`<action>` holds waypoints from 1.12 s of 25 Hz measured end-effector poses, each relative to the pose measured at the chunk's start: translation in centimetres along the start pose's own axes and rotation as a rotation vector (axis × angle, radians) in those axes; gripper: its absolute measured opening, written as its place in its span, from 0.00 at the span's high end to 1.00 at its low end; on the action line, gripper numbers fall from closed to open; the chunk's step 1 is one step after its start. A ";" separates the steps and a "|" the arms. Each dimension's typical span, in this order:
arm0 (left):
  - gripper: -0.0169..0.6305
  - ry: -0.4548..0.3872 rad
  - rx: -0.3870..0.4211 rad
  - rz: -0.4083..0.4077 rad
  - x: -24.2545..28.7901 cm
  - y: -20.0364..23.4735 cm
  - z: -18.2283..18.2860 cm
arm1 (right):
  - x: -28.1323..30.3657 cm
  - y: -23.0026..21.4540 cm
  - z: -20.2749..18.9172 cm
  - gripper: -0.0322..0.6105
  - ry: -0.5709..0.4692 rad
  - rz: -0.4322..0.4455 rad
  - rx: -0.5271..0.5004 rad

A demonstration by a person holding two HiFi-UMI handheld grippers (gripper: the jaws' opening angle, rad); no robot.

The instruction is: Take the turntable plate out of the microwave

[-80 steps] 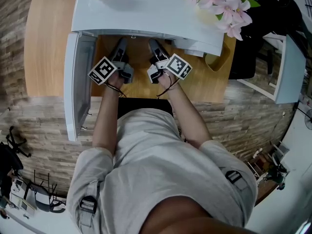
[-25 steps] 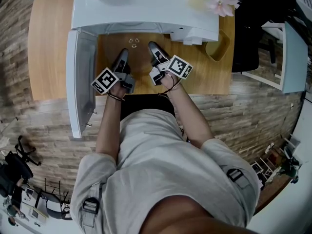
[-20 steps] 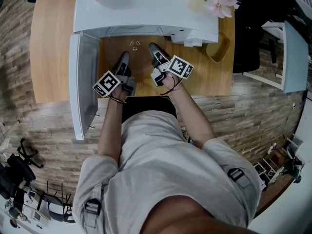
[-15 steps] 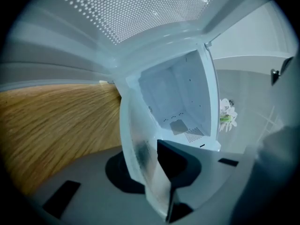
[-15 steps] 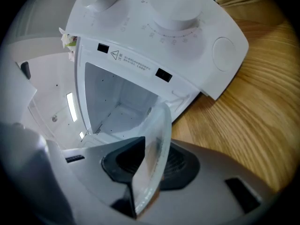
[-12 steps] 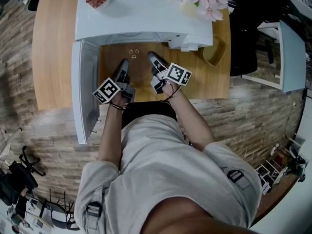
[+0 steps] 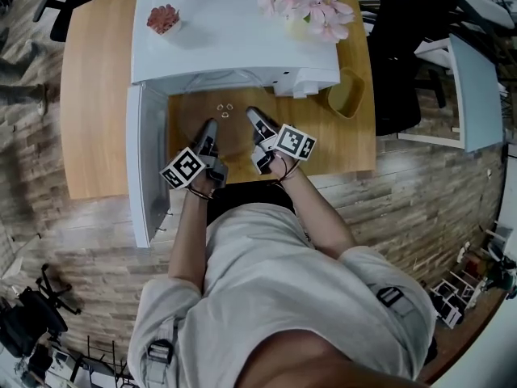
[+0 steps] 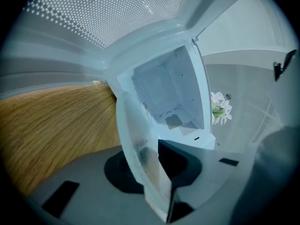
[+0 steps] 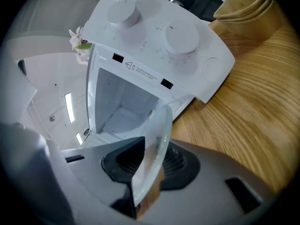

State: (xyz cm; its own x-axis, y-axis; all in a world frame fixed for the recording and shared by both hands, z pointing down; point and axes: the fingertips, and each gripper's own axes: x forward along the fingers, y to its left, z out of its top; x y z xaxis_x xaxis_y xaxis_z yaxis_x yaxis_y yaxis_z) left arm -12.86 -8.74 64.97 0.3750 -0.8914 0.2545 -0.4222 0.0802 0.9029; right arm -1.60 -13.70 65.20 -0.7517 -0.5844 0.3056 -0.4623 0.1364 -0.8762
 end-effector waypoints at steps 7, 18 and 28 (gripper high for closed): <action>0.82 0.011 -0.004 -0.031 -1.0 -1.1 -1.0 | -1.9 1.0 -0.1 0.80 -0.024 0.003 -0.026; 0.82 0.017 0.009 -0.069 -2.7 -3.5 -1.9 | -4.8 3.1 0.0 0.80 -0.050 0.016 -0.067; 0.81 -0.064 -0.005 -0.047 -3.4 -5.9 -3.0 | -6.3 3.6 1.3 0.79 0.023 0.062 -0.127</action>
State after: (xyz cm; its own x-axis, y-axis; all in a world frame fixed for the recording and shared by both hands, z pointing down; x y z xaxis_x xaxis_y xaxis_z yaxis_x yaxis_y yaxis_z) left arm -9.18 -4.86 59.83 0.3406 -0.9209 0.1893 -0.4009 0.0399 0.9153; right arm 2.12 -10.56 59.65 -0.7908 -0.5532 0.2618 -0.4691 0.2730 -0.8399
